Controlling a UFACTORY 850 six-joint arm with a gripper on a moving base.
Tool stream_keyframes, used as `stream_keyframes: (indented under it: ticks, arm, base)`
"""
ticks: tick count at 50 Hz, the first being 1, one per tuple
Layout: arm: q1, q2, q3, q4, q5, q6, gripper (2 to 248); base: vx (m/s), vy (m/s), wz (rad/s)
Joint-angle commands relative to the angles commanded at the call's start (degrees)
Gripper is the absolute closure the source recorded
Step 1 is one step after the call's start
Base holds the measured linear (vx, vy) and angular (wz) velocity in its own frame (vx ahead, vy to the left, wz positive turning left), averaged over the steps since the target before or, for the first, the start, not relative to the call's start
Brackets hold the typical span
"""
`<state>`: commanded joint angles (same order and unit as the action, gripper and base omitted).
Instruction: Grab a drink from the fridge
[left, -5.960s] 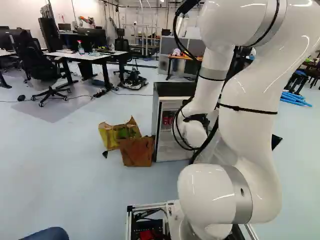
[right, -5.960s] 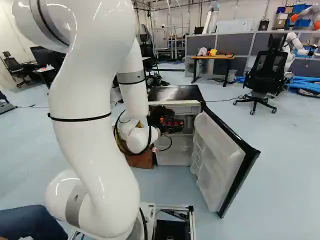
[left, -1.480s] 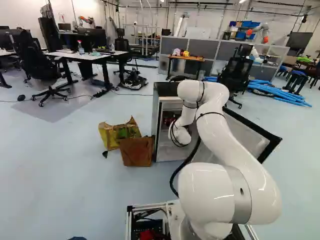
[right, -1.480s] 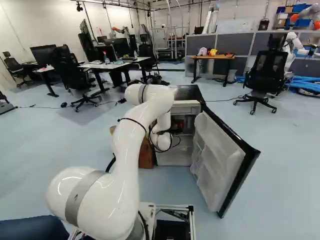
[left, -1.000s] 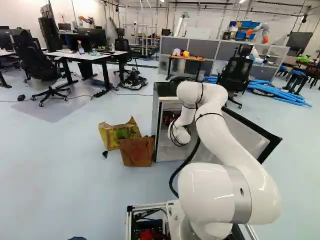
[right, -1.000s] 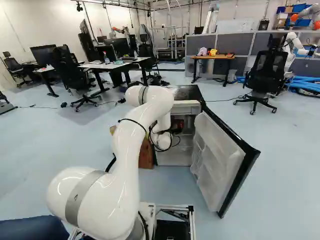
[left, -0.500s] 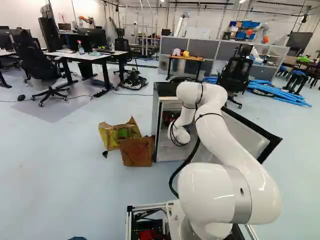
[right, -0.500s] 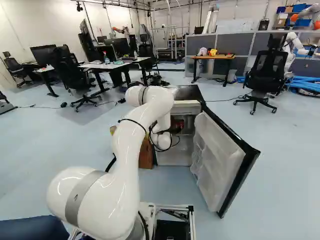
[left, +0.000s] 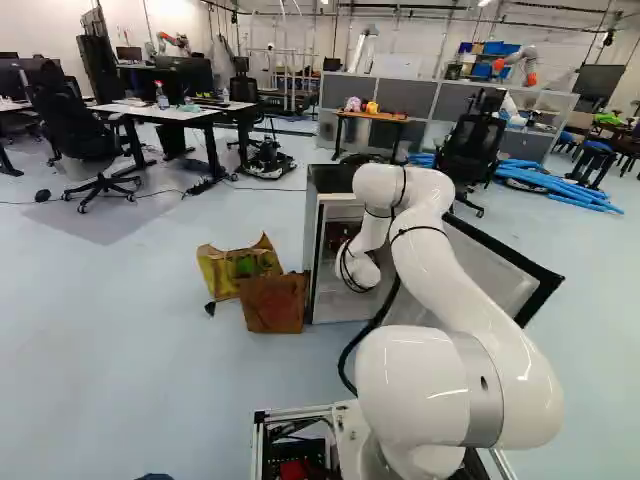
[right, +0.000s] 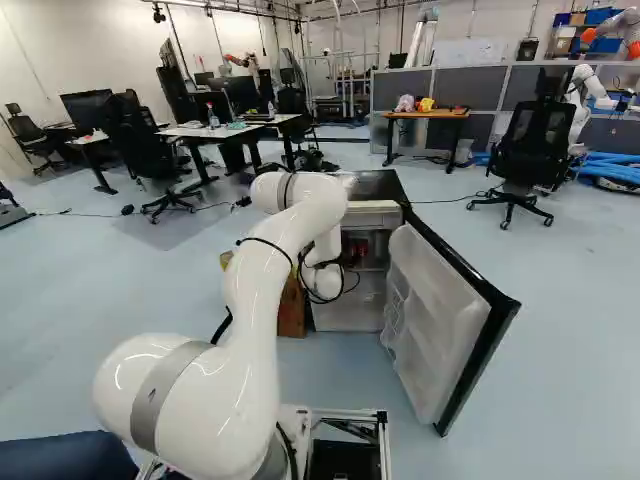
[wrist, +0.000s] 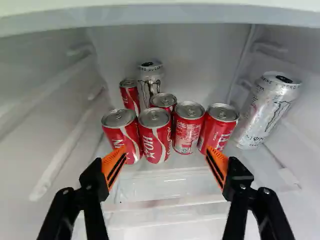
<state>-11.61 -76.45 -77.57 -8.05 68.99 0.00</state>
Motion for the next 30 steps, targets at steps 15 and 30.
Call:
stream_keyframes:
  ticks: [15,30]
  arm:
    - [0.0,0.0,0.0,0.0,0.0,0.0,35]
    - [0.0,0.0,0.0,0.0,0.0,0.0,73]
  base:
    - [0.0,0.0,0.0]
    - [0.0,0.0,0.0]
